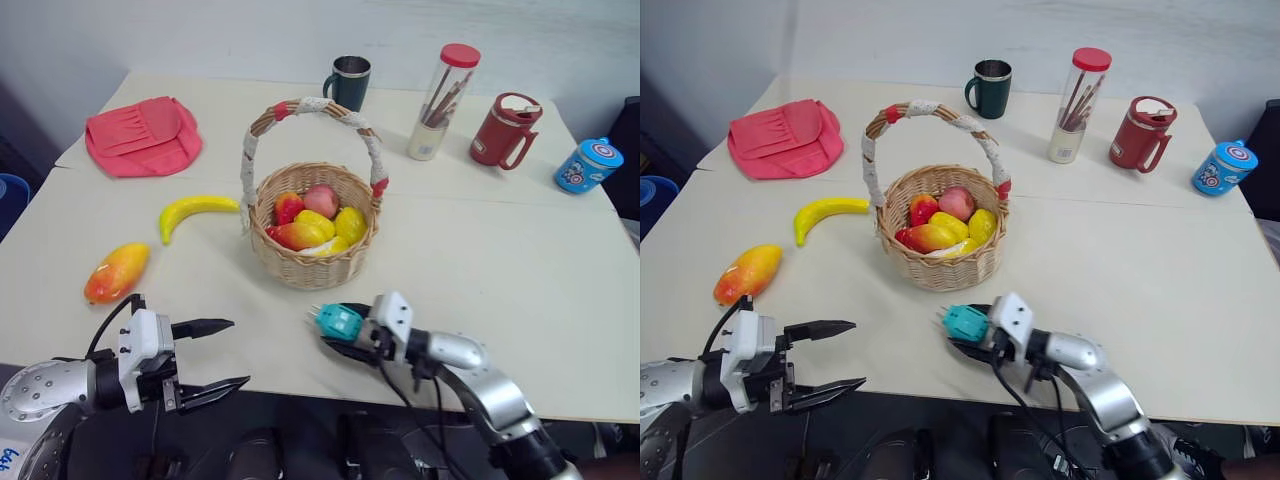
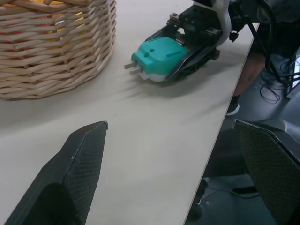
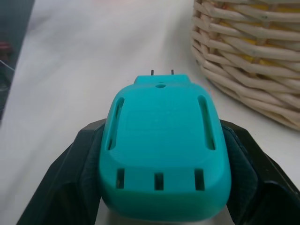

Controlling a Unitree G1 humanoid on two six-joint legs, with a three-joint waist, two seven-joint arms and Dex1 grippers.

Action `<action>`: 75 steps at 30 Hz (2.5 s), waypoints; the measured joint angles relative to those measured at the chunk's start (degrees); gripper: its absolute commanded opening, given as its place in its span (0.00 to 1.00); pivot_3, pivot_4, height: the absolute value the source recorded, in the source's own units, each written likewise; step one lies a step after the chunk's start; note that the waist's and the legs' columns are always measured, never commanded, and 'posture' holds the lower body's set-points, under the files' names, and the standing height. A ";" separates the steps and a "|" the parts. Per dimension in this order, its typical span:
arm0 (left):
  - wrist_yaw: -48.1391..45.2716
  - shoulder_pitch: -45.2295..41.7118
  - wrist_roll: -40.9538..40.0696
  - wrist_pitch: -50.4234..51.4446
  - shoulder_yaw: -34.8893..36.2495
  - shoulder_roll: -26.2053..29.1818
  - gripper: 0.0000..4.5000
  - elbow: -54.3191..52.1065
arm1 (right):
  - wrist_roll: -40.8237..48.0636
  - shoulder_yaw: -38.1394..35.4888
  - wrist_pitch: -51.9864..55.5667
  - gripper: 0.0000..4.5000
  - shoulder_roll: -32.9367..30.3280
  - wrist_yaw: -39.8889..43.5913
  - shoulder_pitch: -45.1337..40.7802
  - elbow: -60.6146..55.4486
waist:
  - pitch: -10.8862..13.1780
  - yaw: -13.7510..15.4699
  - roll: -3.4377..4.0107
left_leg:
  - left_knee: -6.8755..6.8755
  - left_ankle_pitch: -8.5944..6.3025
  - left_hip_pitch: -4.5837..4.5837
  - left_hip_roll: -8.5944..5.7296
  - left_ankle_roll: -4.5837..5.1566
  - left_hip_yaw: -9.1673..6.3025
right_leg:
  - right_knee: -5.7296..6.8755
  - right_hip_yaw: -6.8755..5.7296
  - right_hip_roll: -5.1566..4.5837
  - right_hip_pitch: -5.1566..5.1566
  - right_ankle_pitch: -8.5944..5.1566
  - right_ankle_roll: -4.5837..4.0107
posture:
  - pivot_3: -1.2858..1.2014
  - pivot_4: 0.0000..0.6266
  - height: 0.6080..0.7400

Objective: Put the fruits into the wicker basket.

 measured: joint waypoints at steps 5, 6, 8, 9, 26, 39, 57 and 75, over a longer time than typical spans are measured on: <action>1.78 -2.42 -1.23 0.40 -2.42 -4.66 1.00 0.17 | 8.58 -15.24 -0.26 0.62 -4.12 0.77 5.94 -4.05 | 0.00 -0.01 0.00 | 0.08 -0.03 0.05 -0.04 0.12 0.00 | -0.02 0.04 -0.01 0.13 0.08 0.15 | 0.52 0.24 1.00; 1.95 -3.64 -1.21 0.41 -3.33 -5.07 1.00 0.34 | 9.27 -18.43 -0.82 0.62 -5.04 0.44 5.79 -3.07 | -0.01 -0.01 -0.02 | 0.10 -0.01 0.07 -0.05 0.15 -0.01 | -0.01 0.04 -0.01 0.15 0.11 0.20 | 0.52 0.24 1.00; 1.96 -6.61 -1.00 0.21 -5.27 -5.29 1.00 1.30 | 8.76 -24.40 -3.44 0.62 -7.14 -0.93 3.52 2.59 | -0.01 -0.05 -0.02 | 0.14 0.10 0.12 -0.12 0.24 0.00 | -0.01 0.08 0.00 0.18 0.20 0.23 | 0.52 0.24 1.00; 1.99 -8.15 -0.72 0.05 -6.09 -5.42 1.00 1.90 | 7.34 -26.83 -5.71 0.62 -8.52 -1.85 2.08 6.94 | -0.01 -0.12 -0.01 | 0.13 0.16 0.15 -0.15 0.27 0.03 | -0.01 0.10 -0.01 0.19 0.25 0.20 | 0.52 0.24 1.00; 9.05 -13.94 -1.54 -1.03 -3.93 -10.39 1.00 3.56 | -3.89 -30.73 -28.81 1.00 -14.05 -3.53 -22.48 64.98 | 0.09 -1.70 0.17 | 0.12 0.72 0.21 0.06 -0.49 0.04 | 0.30 0.63 0.48 0.02 0.27 0.27 | 0.52 0.24 1.00; 19.77 7.20 -2.51 -10.34 28.53 -19.80 1.00 18.75 | 12.48 -25.32 -24.48 1.00 -10.67 13.96 -8.47 22.39 | 0.17 -1.80 -0.01 | -0.08 0.23 0.72 0.09 -0.37 -0.18 | 0.35 1.06 0.75 0.11 0.24 0.22 | 0.52 0.24 1.00; 24.03 -8.17 -8.57 18.90 26.80 14.22 1.00 30.84 | 16.81 -10.95 -16.27 1.00 -5.36 17.13 -1.97 -6.26 | -0.45 0.27 -1.17 | -0.12 -0.15 0.63 0.03 -0.42 -0.18 | 0.31 -0.29 -0.47 0.21 -0.48 -1.27 | 0.52 0.24 1.00; 11.91 -25.65 3.17 21.77 6.24 17.67 0.68 44.46 | 15.31 -10.64 -13.70 1.00 -4.18 10.88 -1.90 -6.00 | -0.34 -1.12 -0.83 | 0.19 -0.06 -0.13 0.08 -0.72 0.15 | 0.93 -0.25 -0.22 -0.96 -0.33 -0.04 | 0.52 0.24 1.00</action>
